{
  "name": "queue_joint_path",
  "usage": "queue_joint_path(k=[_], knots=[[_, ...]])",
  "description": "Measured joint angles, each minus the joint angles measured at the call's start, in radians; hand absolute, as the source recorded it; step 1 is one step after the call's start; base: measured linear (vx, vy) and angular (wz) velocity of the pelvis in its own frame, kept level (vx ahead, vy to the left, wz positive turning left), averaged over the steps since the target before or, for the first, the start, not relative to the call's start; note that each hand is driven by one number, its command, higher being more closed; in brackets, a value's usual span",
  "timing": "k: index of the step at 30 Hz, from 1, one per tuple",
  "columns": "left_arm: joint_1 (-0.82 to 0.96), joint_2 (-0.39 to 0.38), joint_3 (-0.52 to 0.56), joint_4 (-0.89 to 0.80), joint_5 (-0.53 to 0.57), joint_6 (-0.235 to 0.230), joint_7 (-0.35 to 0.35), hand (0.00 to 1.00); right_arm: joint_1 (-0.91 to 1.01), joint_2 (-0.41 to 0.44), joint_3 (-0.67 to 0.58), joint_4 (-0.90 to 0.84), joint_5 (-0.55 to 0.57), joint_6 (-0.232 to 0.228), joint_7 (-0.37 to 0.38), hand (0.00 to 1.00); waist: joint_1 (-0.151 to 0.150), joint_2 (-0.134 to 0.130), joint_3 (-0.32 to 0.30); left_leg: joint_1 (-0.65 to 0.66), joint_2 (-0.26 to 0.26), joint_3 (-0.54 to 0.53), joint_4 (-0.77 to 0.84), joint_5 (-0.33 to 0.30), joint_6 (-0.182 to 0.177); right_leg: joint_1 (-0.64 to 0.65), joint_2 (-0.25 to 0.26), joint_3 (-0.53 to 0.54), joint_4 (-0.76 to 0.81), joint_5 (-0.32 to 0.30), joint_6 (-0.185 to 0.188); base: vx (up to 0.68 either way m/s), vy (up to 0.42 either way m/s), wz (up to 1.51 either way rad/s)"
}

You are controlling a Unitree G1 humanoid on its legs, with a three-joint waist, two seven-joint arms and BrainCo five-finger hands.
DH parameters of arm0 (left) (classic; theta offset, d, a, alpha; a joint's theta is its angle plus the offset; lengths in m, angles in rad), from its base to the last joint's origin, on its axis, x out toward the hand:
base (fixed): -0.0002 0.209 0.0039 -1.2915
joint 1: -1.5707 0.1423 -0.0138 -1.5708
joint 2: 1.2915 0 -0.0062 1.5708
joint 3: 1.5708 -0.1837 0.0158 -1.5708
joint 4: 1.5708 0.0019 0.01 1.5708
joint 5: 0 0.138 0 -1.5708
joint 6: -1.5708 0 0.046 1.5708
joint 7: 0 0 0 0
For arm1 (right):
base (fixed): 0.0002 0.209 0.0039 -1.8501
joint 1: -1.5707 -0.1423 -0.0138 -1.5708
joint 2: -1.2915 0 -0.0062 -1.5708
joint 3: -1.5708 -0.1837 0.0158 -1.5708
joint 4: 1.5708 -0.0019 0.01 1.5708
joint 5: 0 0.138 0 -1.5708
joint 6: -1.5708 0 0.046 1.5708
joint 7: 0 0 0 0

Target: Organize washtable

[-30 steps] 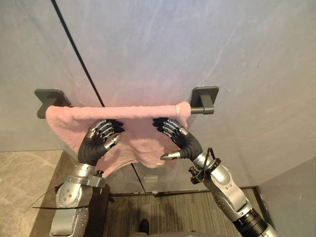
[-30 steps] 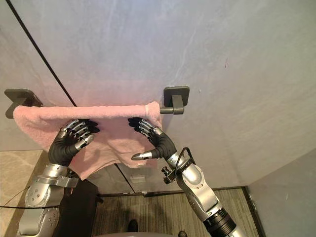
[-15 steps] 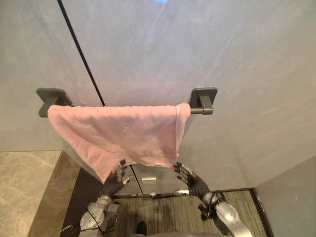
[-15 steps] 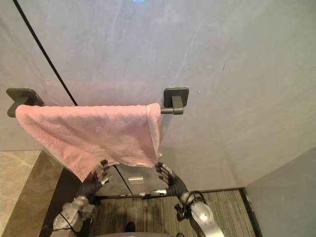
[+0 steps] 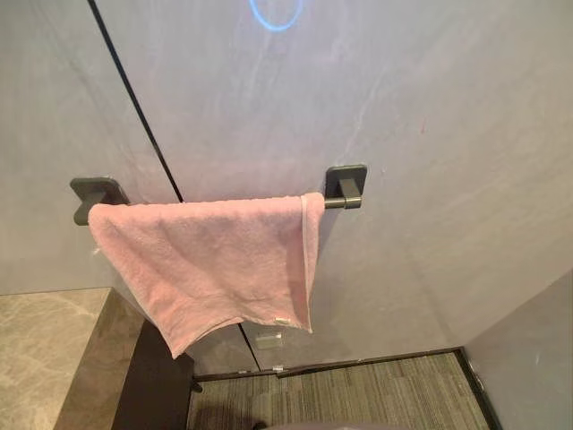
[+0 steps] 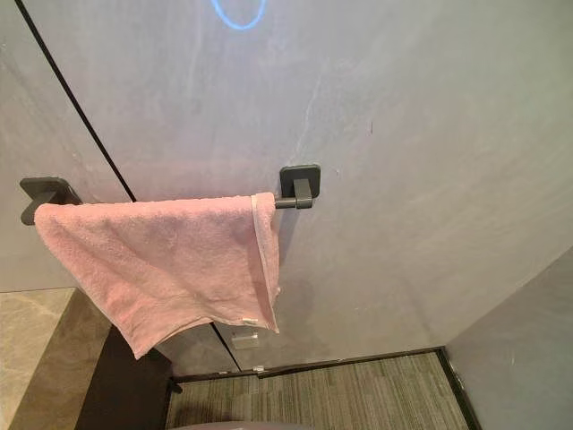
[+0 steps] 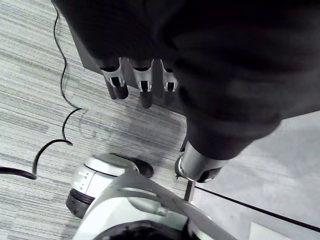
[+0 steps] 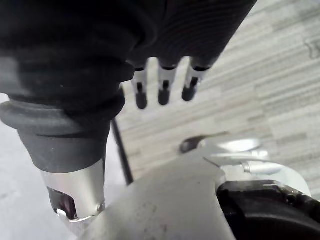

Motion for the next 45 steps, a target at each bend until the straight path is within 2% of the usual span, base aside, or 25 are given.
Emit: queue_joint_path(k=[1,4,5,6,10,11,13,14,17,18,24,28,31,34,37,41,43,45], knots=[[-0.094,0.004,-0.018,-0.066,-0.06,-0.016,0.002,0.0,-0.013,0.036,-0.039,-0.032,0.001,0.005,-0.022,0.0,-0.025,-0.013,0.033,-0.111,0.03,0.065,0.2,-0.063,0.017,-0.025,-0.003,-0.072,0.038,0.001,-0.017,0.06,-0.05,0.81],[-0.094,-0.006,-0.04,-0.078,-0.06,-0.03,0.002,0.0,-0.006,0.031,-0.059,-0.037,0.0,0.005,-0.022,0.0,-0.026,-0.011,0.024,-0.076,0.025,0.059,0.181,-0.068,0.009,-0.015,-0.004,-0.069,0.054,-0.021,-0.013,0.04,-0.016,0.21],[-0.095,-0.006,-0.04,-0.077,-0.06,-0.031,0.002,0.0,-0.008,0.033,-0.058,-0.037,0.0,0.005,-0.022,0.0,-0.026,-0.002,0.018,-0.074,0.024,0.059,0.167,-0.068,0.008,-0.025,-0.004,-0.068,0.056,-0.024,-0.015,0.05,-0.013,-0.1],[-0.093,-0.009,-0.052,-0.076,-0.06,-0.031,0.003,0.0,-0.015,0.034,-0.053,-0.037,0.0,0.006,-0.022,0.0,-0.027,-0.001,0.008,-0.054,0.018,0.06,0.11,-0.046,-0.003,-0.035,-0.004,-0.064,0.055,-0.024,-0.016,0.04,-0.013,-0.1],[-0.094,0.001,-0.121,-0.068,-0.026,-0.032,0.002,0.0,-0.016,0.02,-0.034,-0.038,0.0,0.005,-0.021,0.0,-0.028,0.01,0.008,-0.001,0.007,0.059,0.001,0.007,-0.002,-0.032,-0.004,-0.062,0.055,-0.024,-0.015,0.05,0.002,-0.03],[-0.105,0.009,-0.154,-0.067,-0.017,-0.034,0.001,0.0,-0.019,0.007,0.01,-0.04,0.0,0.005,-0.02,0.0,-0.026,0.007,0.011,0.002,-0.001,0.059,0.001,0.007,-0.001,-0.048,-0.01,-0.059,0.085,-0.022,-0.013,0.02,0.046,-0.08],[-0.111,0.016,-0.154,-0.069,-0.017,-0.037,0.0,0.0,-0.033,0.007,0.043,-0.051,0.0,0.006,-0.021,0.0,-0.026,-0.006,0.028,0.007,-0.004,0.071,0.002,0.007,-0.001,-0.06,-0.014,-0.045,0.108,-0.022,-0.013,-0.1,0.049,-0.24],[-0.135,0.041,-0.154,-0.071,-0.006,-0.043,-0.002,0.0,-0.05,0.023,0.092,-0.101,0.0,0.007,-0.02,0.0,-0.026,-0.037,0.06,0.01,-0.023,0.097,0.002,0.003,0.006,-0.087,-0.039,-0.04,0.159,-0.045,0.004,-0.22,0.046,-0.21],[-0.144,0.039,-0.151,-0.072,0.009,-0.039,-0.001,0.0,-0.043,0.025,0.091,-0.126,0.0,0.011,-0.019,0.0,-0.024,-0.04,0.068,0.029,-0.045,0.105,0.0,0.002,0.006,-0.098,-0.065,-0.039,0.21,-0.086,0.011,-0.08,0.049,-0.03],[-0.121,0.024,-0.109,-0.042,0.019,-0.032,-0.003,0.0,-0.065,0.011,0.074,-0.036,-0.044,0.02,-0.017,0.0,0.002,-0.027,-0.003,0.022,-0.042,0.098,-0.006,0.0,0.021,-0.04,-0.054,-0.037,0.066,-0.026,0.021,0.25,0.042,-0.07],[-0.128,0.039,-0.125,-0.008,0.019,-0.031,-0.002,0.0,-0.096,-0.001,0.061,0.02,-0.068,0.019,-0.017,0.0,0.0,-0.026,-0.003,0.038,-0.041,0.069,-0.006,-0.002,0.023,0.0,-0.051,-0.039,0.033,-0.024,0.018,0.1,-0.009,0.02],[-0.133,0.056,-0.197,-0.003,0.017,-0.032,-0.001,0.0,-0.103,-0.006,0.068,0.031,-0.078,0.019,-0.018,0.0,-0.001,-0.021,-0.003,0.05,-0.041,0.047,-0.007,-0.003,0.023,0.025,-0.052,-0.059,0.02,-0.025,0.017,-0.02,-0.013,0.14],[-0.132,0.076,-0.301,-0.04,0.052,-0.039,0.025,0.0,-0.103,-0.009,0.121,0.019,-0.067,0.009,-0.021,0.0,0.002,-0.019,-0.002,0.044,-0.041,0.026,-0.007,-0.003,0.023,0.027,-0.052,-0.072,0.02,-0.025,0.017,-0.06,-0.003,0.14],[-0.099,0.087,-0.383,-0.121,0.135,-0.062,0.09,0.0,-0.073,-0.012,0.196,-0.081,-0.02,-0.017,-0.052,0.0,-0.001,-0.021,-0.002,0.038,-0.042,0.019,-0.007,-0.003,0.023,0.023,-0.053,-0.072,0.02,-0.029,0.014,-0.05,0.006,0.03],[-0.075,0.077,-0.394,-0.2,0.15,-0.075,0.137,0.0,-0.054,0.007,0.246,-0.221,0.031,-0.044,-0.088,0.0,-0.003,-0.022,-0.004,0.017,-0.042,0.014,-0.007,-0.003,0.022,0.005,-0.053,-0.072,0.019,-0.031,0.019,-0.03,-0.003,0.04],[0.011,0.026,-0.416,-0.452,0.268,-0.104,0.245,0.0,-0.017,0.018,0.391,-0.55,-0.002,-0.112,-0.109,0.0,0.001,-0.031,-0.008,-0.022,-0.045,0.006,-0.006,-0.002,0.023,-0.03,-0.054,-0.072,0.017,-0.02,0.024,0.03,0.0,0.05],[0.048,0.019,-0.413,-0.54,0.315,-0.11,0.272,0.0,-0.015,0.019,0.423,-0.651,-0.004,-0.118,-0.108,0.0,0.002,-0.036,-0.009,-0.023,-0.045,0.006,-0.001,-0.003,0.023,-0.029,-0.054,-0.073,0.016,-0.02,0.024,0.1,-0.013,0.02],[0.142,0.005,-0.409,-0.769,0.408,-0.118,0.312,0.0,-0.002,0.015,0.479,-0.825,-0.02,-0.15,-0.105,0.0,0.004,-0.041,-0.008,-0.026,-0.044,-0.002,0.001,-0.002,0.023,-0.025,-0.053,-0.071,0.018,-0.018,0.024,0.1,-0.019,0.03]])
